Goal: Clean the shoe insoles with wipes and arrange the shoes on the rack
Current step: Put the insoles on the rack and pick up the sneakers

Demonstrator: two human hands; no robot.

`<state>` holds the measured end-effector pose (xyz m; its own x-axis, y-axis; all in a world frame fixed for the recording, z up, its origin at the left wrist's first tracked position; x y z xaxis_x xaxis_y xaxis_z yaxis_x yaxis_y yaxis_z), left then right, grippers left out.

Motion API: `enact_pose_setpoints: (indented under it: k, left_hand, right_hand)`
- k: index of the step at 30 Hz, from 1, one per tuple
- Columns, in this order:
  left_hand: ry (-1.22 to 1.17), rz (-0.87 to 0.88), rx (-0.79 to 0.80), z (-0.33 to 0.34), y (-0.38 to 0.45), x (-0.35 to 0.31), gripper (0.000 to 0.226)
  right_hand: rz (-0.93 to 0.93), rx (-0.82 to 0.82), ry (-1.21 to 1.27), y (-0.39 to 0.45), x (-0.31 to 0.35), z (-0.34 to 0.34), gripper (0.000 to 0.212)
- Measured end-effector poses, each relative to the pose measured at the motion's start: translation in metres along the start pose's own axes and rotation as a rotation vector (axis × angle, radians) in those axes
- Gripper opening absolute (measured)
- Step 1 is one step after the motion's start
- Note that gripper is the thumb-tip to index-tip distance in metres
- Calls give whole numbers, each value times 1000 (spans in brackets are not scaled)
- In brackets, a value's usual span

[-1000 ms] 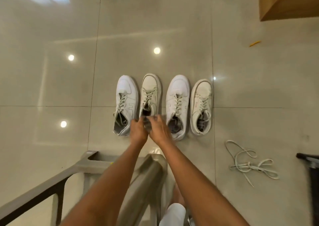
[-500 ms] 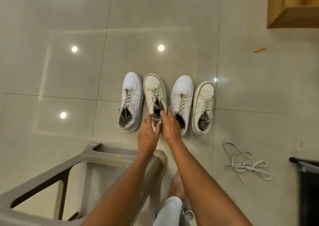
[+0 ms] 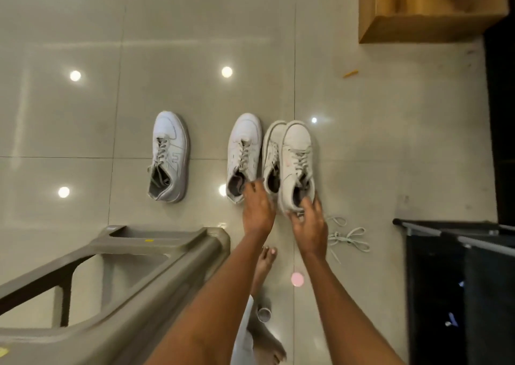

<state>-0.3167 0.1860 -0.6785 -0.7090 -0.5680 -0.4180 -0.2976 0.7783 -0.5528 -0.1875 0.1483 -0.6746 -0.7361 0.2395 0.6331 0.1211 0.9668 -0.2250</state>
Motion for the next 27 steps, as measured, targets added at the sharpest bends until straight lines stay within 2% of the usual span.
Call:
enact_pose_setpoints:
  k: [7, 12, 15, 18, 22, 27]
  left_hand:
    - [190, -20, 80, 66, 34, 35, 48]
    - [219, -2, 84, 87, 57, 35, 41]
    - [149, -51, 20, 83, 60, 29, 33]
    - [123, 12, -72, 69, 43, 21, 24]
    - [129, 52, -113, 47, -2, 9, 20]
    - [43, 98, -91, 17, -71, -24, 16]
  right_hand:
    - [17, -85, -33, -2, -79, 8, 30]
    - [22, -114, 7, 6, -100, 27, 33]
    - [29, -145, 38, 8, -95, 34, 35]
    - [84, -158, 73, 4, -82, 30, 37]
    - [160, -230, 122, -16, -56, -4, 38]
    - [254, -318, 150, -46, -26, -68, 37]
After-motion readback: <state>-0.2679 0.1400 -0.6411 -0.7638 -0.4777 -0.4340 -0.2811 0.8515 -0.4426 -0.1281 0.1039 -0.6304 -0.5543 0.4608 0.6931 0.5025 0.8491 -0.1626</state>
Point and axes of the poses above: each hand's wrist, its own y-axis towards the middle knuckle, its own z-axis out of the palm, x = y × z, the point moved 5 cm from there along y, towards the middle knuckle, and after that the axes turned 9 degrees about -z, right-handed, at the moved point
